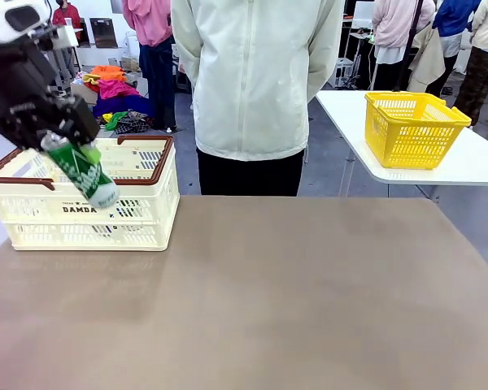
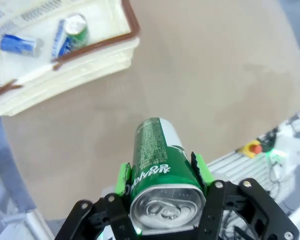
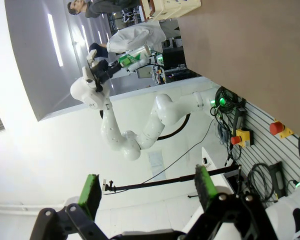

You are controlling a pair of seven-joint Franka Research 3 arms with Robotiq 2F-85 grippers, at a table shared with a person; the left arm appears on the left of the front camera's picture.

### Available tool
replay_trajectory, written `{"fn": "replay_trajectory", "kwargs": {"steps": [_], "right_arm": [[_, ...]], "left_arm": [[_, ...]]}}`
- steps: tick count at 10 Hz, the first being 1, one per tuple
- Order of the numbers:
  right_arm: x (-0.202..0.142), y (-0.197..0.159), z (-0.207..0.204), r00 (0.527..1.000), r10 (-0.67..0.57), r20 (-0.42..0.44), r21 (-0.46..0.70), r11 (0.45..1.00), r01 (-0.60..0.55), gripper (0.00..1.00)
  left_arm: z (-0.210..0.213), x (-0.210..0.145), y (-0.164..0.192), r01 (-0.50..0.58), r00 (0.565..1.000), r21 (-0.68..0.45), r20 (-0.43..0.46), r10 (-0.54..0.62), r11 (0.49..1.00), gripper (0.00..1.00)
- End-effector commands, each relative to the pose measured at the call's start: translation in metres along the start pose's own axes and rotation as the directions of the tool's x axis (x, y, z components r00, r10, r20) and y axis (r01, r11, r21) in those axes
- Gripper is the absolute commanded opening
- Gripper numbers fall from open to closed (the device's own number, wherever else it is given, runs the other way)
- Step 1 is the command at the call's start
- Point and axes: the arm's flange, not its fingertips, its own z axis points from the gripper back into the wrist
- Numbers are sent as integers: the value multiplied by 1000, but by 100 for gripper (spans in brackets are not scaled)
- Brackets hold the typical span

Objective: Place the drinks into the Shopping basket.
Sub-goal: Pick up one drink and place it into the Shopping basket.

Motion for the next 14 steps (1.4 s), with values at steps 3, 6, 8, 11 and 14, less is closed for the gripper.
{"fn": "replay_trajectory", "kwargs": {"steps": [3, 6, 8, 11, 14], "right_arm": [[-2, 6, 1, 1000, -18, -7, -15, 1000, 18, 100], [-2, 6, 1, 1000, -18, -7, -15, 1000, 18, 100], [-2, 6, 1, 1000, -18, -7, -15, 1000, 18, 100], [-2, 6, 1, 1000, -18, -7, -15, 1000, 18, 100], [-2, 6, 1, 1000, -18, -7, -15, 1000, 18, 100]], "left_arm": [[16, 166, 35, -80, 992, 29, -92, 83, 996, 0], [-42, 215, 71, -161, 976, 78, -133, 170, 984, 0], [-73, 226, 87, -191, 970, 137, -128, 208, 972, 0], [-112, 227, 106, -209, 973, 210, -48, 224, 955, 0], [-162, 228, 94, -205, 979, 173, 38, 201, 963, 0]]}}
